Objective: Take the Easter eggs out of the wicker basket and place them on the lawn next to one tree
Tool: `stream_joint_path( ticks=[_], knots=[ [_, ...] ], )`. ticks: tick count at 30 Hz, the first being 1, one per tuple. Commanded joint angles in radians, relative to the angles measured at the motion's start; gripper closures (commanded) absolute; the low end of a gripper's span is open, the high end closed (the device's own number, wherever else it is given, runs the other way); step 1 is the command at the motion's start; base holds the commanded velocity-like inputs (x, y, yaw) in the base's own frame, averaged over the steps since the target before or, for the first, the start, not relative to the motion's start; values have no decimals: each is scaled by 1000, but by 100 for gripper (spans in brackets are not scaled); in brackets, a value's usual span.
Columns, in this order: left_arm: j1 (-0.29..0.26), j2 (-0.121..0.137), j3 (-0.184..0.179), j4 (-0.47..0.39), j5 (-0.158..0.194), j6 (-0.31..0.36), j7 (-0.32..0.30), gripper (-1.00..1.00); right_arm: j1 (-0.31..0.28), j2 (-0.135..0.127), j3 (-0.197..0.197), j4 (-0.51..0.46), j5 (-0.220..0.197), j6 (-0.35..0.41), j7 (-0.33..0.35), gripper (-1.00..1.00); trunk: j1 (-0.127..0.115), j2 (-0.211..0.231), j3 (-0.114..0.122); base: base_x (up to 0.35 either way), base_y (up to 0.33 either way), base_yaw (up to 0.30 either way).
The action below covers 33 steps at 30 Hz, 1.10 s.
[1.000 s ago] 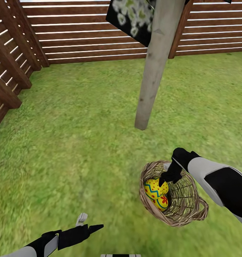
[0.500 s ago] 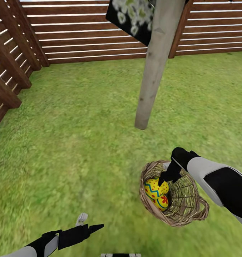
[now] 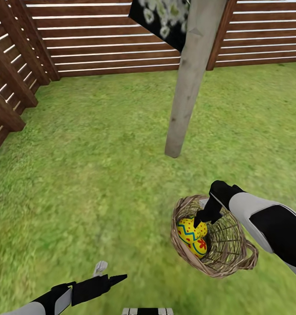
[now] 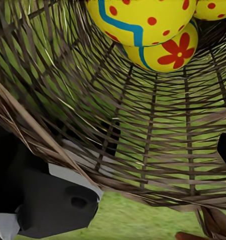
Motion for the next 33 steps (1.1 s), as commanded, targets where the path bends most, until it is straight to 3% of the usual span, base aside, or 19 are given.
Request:
stream_joint_path(
  ticks=[1,26,33],
  knots=[
    [0,0,-7,-1,10,10,-3,-100,-1,0,-1,1,10,-1,9,-100,4,-8,-4,0,0,0],
    [0,2,-7,-1,10,10,-3,-100,-1,-2,-5,2,5,-45,12,-100,100,-183,-82,0,0,0],
    [0,2,-7,-1,10,10,-3,-100,-1,0,-7,-25,0,-63,15,-100,100,-183,-82,0,0,0]
  ],
)
